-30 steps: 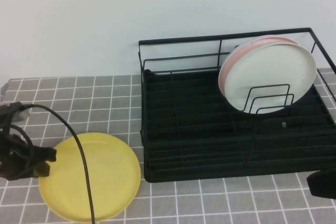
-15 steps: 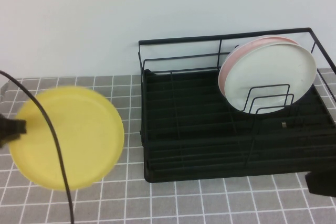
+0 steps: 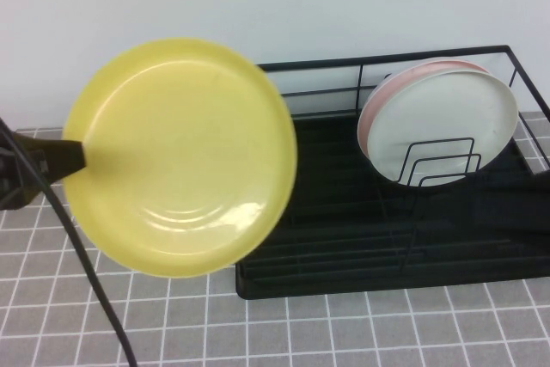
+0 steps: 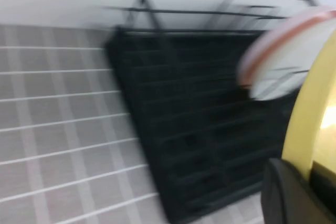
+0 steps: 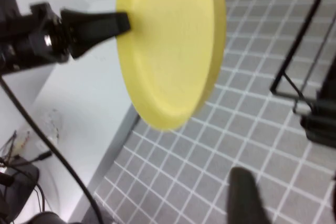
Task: Place plate on rack
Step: Hand over the plate
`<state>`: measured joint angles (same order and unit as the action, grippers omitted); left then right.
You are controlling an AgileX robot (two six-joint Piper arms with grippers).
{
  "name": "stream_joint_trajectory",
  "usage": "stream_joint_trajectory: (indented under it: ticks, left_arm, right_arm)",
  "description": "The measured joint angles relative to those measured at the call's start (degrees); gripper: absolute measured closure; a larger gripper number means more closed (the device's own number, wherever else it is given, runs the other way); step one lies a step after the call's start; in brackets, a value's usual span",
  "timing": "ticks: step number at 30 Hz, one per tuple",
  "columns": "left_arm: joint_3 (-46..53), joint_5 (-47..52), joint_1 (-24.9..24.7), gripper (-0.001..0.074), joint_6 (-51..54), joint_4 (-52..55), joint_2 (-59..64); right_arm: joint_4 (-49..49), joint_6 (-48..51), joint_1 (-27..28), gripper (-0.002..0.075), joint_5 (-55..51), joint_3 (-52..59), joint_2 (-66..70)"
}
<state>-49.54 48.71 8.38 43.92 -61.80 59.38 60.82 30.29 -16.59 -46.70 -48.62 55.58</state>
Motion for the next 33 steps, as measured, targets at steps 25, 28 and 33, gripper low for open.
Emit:
stream_joint_trajectory:
  ticks: [25, 28, 33]
  left_arm:
    - [0.00, -7.90, -21.78, 0.0734, -7.31, 0.72, 1.38]
    - [0.00, -8.46, -23.42, 0.0734, -7.54, 0.23, 1.36]
    - [0.00, -8.59, -25.93, 0.0734, -6.41, -2.37, 1.36]
  right_arm:
    - [11.77, 13.06, 0.00, 0.0278, -0.03, 0.12, 5.19]
    - [11.88, 13.31, 0.00, 0.0278, -0.03, 0.12, 5.19]
    - [11.78, 13.65, 0.00, 0.0278, -0.03, 0.12, 5.19]
